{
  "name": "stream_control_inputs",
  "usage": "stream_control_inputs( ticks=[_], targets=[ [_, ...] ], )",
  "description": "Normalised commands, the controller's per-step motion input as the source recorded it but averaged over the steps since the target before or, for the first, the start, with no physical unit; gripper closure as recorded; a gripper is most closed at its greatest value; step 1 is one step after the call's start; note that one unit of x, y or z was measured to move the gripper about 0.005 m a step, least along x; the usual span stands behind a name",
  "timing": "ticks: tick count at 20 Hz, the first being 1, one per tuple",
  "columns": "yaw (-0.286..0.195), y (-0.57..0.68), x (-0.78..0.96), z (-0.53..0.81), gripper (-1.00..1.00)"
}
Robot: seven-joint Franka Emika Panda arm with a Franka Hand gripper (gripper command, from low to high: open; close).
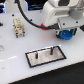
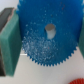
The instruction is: Insert the blue gear onto the right peg, followed by the red gear
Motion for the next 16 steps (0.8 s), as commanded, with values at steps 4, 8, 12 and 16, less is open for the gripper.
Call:
stream_control_inputs(
  ticks=[4,8,12,16],
  targets=[
    [0.0,-0.33,0.37,0.41,1.0],
    [0.0,-0.34,0.54,0.46,1.0],
    [0.0,-0.36,0.58,0.46,1.0],
    [0.0,-0.36,0.59,0.37,1.0]
  ],
)
